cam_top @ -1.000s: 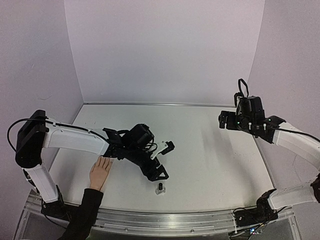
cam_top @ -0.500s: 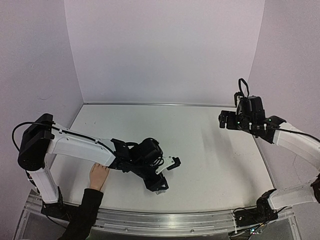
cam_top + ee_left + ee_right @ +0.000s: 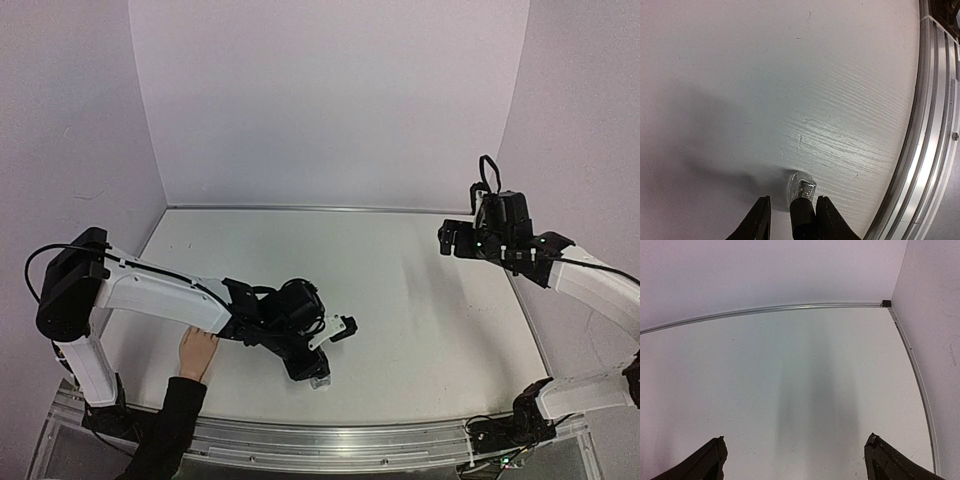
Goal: Paint the nails
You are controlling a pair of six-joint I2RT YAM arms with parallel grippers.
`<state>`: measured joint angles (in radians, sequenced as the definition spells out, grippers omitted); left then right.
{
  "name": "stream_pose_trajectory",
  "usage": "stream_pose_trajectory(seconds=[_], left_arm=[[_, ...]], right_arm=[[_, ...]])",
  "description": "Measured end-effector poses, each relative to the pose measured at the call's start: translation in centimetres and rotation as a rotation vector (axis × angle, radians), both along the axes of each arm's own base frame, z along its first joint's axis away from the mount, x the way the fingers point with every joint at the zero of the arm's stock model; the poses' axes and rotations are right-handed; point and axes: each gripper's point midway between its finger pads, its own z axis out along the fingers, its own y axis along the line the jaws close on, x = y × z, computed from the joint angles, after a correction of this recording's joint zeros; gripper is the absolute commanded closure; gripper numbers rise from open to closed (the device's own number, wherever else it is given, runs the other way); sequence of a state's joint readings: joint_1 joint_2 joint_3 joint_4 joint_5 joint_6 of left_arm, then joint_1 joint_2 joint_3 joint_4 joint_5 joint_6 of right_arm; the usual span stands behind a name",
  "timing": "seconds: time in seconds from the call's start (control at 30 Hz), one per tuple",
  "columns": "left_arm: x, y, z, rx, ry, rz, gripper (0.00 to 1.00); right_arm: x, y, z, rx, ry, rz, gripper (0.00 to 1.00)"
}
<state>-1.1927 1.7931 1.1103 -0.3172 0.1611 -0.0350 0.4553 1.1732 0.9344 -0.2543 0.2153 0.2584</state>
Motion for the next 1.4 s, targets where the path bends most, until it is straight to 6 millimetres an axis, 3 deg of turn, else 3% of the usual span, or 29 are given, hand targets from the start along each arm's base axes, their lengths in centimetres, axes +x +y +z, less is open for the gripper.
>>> stream_pose_trajectory(seconds=[0.17,0.3,0.47,0.53,0.63,0.7,0.83,0.93,1.03,1.13,1.27,1.4], left_arm=[[0.0,0.1,-0.1,0.007,-0.004,0.002,0.84],[-0.2,0.1,-0.1,0.008,-0.003,0.001,0.99],[0.2,0.2,0.1,0.009,-0.014,0.026,1.0],[0.7,0.6,0.6,0.007,-0.026,0.045,1.0],[2.8,1.4,2.7,-0.031,-0.036,0.105,1.0],[5.8,2.5,4.8,-0.07,-0.043,0.182,1.0],[12.5,4.7,10.8,-0.188,-0.127,0.326,1.0],[15.4,5.1,16.0,-0.279,-0.218,0.336,1.0],[16.2,4.3,20.1,-0.347,-0.283,0.275,1.0],[16.4,3.7,22.6,-0.377,-0.3,0.198,1.0],[16.3,3.3,23.0,-0.371,-0.273,0.118,1.0],[15.7,3.5,22.7,-0.363,-0.239,0.068,1.0]], right_arm=[[0.0,0.0,0.0,0.0,0.0,0.0,0.02],[0.0,0.1,0.0,0.001,0.001,0.003,0.02],[-0.1,0.9,-0.2,0.007,0.004,0.056,0.02],[-0.3,2.2,-0.7,0.023,0.003,0.133,0.02],[-1.4,5.5,-2.1,0.072,0.014,0.341,0.03],[-2.5,8.2,-2.8,0.12,0.013,0.505,0.07],[-4.1,13.9,-3.5,0.208,-0.006,0.79,0.15],[-5.3,18.8,-4.2,0.254,0.001,1.009,0.25],[-5.9,23.0,-3.7,0.288,-0.016,1.183,0.26],[-6.2,26.3,-2.4,0.294,-0.078,1.301,0.27],[-6.1,28.6,-0.1,0.298,-0.175,1.382,0.37],[-6.0,29.1,-0.3,0.301,-0.186,1.41,0.54]])
